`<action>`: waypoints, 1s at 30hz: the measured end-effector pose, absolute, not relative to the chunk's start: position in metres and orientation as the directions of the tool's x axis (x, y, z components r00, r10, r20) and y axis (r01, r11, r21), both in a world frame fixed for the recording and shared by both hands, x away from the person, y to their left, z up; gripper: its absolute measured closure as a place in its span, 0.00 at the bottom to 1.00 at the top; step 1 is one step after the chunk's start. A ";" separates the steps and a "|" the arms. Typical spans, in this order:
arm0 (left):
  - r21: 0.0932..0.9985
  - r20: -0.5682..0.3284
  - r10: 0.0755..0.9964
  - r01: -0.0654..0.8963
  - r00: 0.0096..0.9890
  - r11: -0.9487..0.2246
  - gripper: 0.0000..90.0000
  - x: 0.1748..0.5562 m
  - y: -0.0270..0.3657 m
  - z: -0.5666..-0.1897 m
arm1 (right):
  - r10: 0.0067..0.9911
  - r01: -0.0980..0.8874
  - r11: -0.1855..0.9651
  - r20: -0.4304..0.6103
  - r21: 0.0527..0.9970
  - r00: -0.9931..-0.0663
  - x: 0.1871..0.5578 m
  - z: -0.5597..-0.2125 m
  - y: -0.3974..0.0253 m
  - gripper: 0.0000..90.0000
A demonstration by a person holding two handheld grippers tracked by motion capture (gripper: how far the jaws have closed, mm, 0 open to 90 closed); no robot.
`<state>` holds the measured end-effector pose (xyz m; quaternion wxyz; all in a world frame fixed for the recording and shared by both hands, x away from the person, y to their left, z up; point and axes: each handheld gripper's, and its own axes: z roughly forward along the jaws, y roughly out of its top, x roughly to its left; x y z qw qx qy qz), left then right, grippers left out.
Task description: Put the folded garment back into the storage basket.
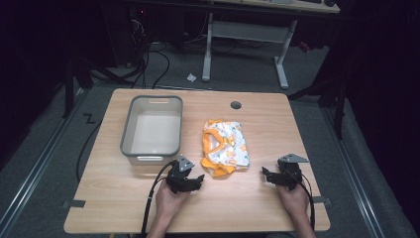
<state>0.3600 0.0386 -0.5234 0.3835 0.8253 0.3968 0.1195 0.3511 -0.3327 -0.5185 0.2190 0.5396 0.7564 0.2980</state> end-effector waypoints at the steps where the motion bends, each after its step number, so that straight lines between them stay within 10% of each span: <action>1: 0.726 -0.106 0.746 0.563 0.658 -0.393 0.37 0.360 0.038 -0.523 | 0.947 0.686 0.240 -0.010 0.687 -0.321 0.351 -0.519 -0.333 0.29; 30: 0.777 -0.140 0.723 0.528 0.676 -0.343 0.38 0.365 0.015 -0.491 | 0.946 0.685 0.242 -0.011 0.687 -0.324 0.351 -0.519 -0.333 0.29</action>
